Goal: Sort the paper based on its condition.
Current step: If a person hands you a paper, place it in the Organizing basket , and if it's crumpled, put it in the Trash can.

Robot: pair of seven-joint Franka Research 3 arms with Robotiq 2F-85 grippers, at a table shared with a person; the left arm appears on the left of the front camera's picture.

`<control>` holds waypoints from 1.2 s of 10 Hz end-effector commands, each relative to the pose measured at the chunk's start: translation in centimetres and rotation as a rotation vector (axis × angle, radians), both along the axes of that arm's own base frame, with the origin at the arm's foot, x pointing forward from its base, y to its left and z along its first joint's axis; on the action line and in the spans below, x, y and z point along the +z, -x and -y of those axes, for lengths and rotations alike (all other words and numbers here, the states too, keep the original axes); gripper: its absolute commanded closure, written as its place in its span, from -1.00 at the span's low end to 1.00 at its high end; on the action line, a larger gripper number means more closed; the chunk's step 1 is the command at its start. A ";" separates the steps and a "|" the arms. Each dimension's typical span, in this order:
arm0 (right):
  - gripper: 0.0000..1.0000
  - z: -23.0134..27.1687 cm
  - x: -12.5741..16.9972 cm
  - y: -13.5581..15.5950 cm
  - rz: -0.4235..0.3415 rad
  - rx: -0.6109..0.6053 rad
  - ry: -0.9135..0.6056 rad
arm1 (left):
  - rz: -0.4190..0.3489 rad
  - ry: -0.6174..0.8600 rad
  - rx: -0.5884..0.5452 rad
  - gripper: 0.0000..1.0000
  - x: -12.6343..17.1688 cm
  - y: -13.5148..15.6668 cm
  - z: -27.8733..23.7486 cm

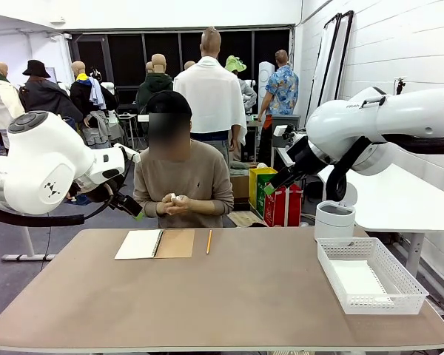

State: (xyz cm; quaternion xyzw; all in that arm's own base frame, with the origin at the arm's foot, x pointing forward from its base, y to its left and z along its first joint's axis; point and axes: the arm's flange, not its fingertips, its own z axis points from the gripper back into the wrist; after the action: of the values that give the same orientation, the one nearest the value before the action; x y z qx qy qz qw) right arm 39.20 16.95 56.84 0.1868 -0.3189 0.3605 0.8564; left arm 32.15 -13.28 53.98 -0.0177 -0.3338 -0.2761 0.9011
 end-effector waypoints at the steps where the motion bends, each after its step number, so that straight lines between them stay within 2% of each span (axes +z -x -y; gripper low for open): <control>1: -1.00 0.0 0.2 0.0 -0.007 0.004 0.000 | -0.001 0.003 0.001 -1.00 0.0 0.0 -0.1; 12: -1.00 0.0 0.2 0.0 -0.007 0.004 0.000 | -0.001 0.003 0.001 -1.00 0.0 0.0 -0.1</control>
State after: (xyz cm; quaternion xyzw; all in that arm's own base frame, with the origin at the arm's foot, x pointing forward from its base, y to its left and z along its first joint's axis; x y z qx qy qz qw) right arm 39.20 16.95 56.84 0.1868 -0.3189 0.3605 0.8564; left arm 32.15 -13.28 53.98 -0.0177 -0.3338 -0.2761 0.9011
